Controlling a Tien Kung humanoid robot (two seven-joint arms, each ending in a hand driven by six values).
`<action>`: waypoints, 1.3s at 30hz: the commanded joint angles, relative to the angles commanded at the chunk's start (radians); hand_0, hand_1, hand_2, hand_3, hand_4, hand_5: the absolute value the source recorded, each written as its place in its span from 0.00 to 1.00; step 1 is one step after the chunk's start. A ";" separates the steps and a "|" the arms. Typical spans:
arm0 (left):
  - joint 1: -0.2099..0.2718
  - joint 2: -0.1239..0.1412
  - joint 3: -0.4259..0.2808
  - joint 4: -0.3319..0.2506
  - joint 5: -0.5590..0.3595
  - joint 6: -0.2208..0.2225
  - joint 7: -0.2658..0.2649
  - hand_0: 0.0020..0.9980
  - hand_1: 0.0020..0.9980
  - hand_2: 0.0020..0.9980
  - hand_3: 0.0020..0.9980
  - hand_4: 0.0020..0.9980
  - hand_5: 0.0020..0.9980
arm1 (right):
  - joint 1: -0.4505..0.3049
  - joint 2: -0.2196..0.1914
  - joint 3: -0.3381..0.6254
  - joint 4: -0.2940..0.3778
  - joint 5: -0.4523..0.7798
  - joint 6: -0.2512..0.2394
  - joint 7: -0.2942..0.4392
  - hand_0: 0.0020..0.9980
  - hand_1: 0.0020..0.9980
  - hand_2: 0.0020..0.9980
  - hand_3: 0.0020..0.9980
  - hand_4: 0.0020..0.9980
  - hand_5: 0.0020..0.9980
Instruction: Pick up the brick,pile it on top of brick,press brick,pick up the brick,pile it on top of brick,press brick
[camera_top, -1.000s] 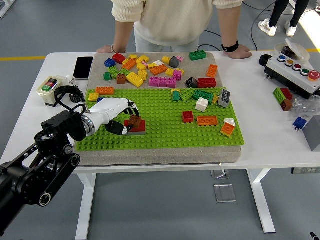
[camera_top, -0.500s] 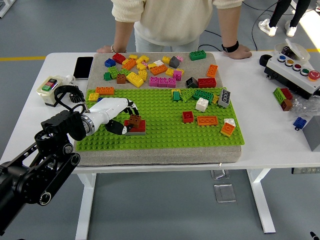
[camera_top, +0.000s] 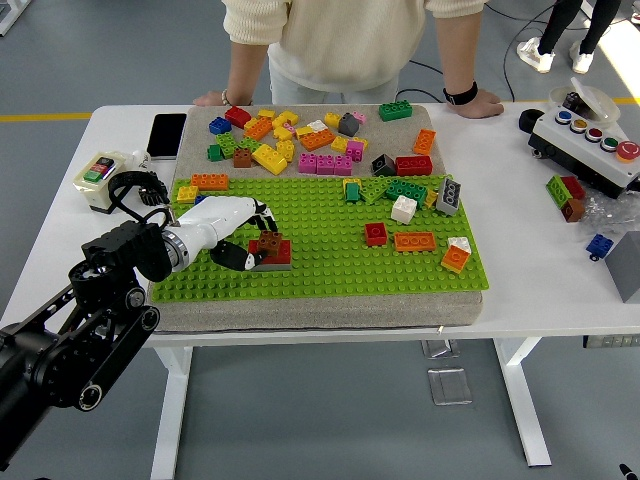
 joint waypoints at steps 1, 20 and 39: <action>0.000 0.000 0.000 0.000 0.000 -0.001 0.000 0.77 0.71 0.67 0.60 0.68 0.14 | 0.000 0.000 -0.001 0.000 0.000 0.000 0.000 0.75 0.68 0.73 0.73 1.00 0.65; -0.004 -0.002 -0.007 -0.001 -0.005 -0.003 0.002 0.78 0.71 0.69 0.62 0.71 0.15 | 0.000 0.000 -0.001 0.000 0.000 0.002 -0.001 0.76 0.68 0.73 0.73 1.00 0.65; -0.006 -0.005 -0.008 0.000 -0.007 -0.009 0.002 0.78 0.71 0.70 0.64 0.74 0.17 | 0.000 0.000 -0.001 0.000 0.002 0.001 0.000 0.75 0.68 0.73 0.73 1.00 0.65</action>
